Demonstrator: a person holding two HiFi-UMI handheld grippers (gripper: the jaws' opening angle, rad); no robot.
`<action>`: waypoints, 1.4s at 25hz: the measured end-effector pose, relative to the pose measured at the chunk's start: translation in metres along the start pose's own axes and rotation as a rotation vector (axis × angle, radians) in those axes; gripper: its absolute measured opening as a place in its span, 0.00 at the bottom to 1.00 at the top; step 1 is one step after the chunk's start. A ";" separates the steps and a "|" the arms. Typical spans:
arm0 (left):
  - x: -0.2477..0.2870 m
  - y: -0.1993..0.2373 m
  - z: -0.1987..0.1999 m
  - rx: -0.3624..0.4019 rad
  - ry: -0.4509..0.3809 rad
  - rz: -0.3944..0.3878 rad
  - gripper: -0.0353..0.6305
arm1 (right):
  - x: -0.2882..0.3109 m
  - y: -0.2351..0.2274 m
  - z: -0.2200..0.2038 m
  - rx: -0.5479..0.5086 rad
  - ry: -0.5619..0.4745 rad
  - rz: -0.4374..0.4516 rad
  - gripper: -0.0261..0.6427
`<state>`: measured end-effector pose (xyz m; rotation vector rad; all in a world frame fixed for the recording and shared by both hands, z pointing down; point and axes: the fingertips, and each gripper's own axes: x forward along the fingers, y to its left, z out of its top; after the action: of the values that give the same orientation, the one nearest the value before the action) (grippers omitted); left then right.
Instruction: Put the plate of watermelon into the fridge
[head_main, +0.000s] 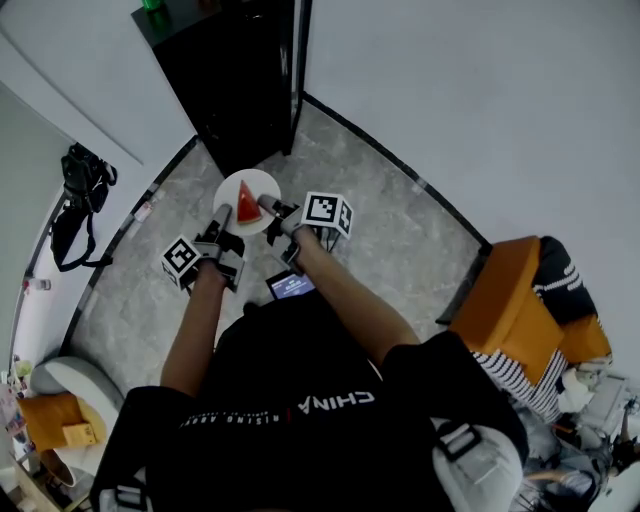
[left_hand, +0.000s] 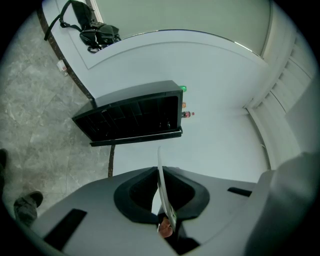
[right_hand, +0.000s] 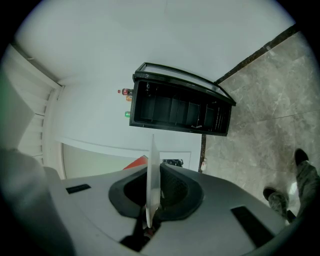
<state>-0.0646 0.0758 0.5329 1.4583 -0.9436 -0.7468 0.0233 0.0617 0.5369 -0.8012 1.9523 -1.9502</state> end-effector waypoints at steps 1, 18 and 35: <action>0.000 0.001 0.000 0.001 0.000 0.002 0.10 | 0.000 0.000 0.000 -0.004 0.001 -0.003 0.08; 0.010 0.006 -0.005 -0.002 -0.012 0.009 0.10 | -0.002 -0.007 0.010 0.016 0.017 -0.002 0.08; 0.015 0.018 -0.017 -0.015 -0.102 0.027 0.10 | -0.002 -0.023 0.021 0.039 0.113 0.046 0.08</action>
<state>-0.0448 0.0705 0.5533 1.4023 -1.0313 -0.8133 0.0407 0.0467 0.5578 -0.6432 1.9696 -2.0412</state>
